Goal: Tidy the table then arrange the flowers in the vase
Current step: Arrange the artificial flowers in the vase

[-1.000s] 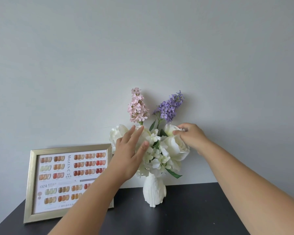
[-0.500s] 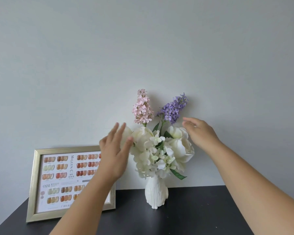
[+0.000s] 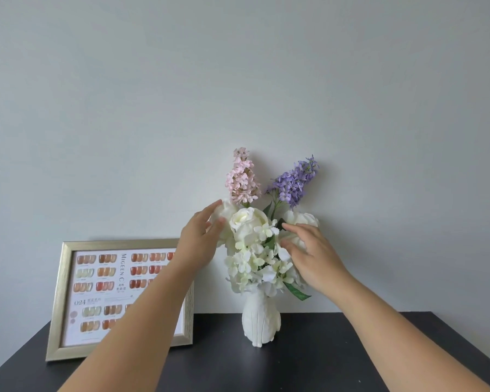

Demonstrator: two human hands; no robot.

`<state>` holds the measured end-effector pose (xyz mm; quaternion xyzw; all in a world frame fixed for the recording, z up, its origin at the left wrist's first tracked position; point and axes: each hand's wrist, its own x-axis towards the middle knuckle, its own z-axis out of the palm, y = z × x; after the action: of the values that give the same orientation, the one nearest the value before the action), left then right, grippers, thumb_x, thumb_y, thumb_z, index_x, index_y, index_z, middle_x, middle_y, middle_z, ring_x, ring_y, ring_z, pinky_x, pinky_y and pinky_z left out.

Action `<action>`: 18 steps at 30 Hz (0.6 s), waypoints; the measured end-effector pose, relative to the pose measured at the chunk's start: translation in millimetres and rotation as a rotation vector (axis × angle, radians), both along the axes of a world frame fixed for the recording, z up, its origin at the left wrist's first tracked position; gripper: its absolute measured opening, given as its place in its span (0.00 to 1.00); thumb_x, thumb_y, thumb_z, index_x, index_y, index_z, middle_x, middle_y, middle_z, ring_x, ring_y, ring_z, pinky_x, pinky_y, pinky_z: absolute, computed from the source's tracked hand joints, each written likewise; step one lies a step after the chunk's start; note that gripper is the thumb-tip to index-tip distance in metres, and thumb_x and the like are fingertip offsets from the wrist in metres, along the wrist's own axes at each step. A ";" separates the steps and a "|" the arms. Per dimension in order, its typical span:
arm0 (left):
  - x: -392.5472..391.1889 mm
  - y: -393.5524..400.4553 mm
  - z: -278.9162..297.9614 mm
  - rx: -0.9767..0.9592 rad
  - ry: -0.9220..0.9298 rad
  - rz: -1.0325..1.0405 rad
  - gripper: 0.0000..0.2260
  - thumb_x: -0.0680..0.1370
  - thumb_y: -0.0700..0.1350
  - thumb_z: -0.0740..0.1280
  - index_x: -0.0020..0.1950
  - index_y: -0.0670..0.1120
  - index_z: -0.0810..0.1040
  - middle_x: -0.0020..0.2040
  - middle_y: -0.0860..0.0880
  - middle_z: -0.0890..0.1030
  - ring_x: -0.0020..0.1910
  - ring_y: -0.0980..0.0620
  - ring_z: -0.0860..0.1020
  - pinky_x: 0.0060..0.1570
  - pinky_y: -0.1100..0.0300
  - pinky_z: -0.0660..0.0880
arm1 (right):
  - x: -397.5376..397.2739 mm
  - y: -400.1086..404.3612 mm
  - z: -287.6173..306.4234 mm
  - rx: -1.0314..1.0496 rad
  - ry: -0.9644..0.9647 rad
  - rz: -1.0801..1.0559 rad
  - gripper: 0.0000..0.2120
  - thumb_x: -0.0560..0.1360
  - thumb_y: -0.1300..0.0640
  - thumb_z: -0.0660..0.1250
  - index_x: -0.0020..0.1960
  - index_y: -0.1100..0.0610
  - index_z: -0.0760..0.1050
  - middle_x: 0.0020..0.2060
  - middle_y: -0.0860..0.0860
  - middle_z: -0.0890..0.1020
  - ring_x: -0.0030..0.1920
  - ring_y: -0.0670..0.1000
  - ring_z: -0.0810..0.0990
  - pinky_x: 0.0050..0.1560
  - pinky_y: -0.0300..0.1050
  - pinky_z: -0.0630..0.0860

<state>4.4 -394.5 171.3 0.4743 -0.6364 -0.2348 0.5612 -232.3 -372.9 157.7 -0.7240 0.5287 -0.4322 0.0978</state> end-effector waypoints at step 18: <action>5.0 -18.3 24.1 -0.024 -0.263 0.194 0.13 0.79 0.55 0.61 0.58 0.55 0.82 0.62 0.50 0.78 0.64 0.44 0.72 0.66 0.45 0.69 | 23.9 -35.7 81.8 0.070 0.224 -0.233 0.13 0.71 0.58 0.61 0.47 0.56 0.84 0.48 0.50 0.86 0.53 0.56 0.80 0.54 0.50 0.77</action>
<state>9.5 -412.8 195.5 0.5535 -0.6584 -0.1077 0.4986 -208.4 -408.6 239.5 -0.6976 0.6312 -0.3387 0.0128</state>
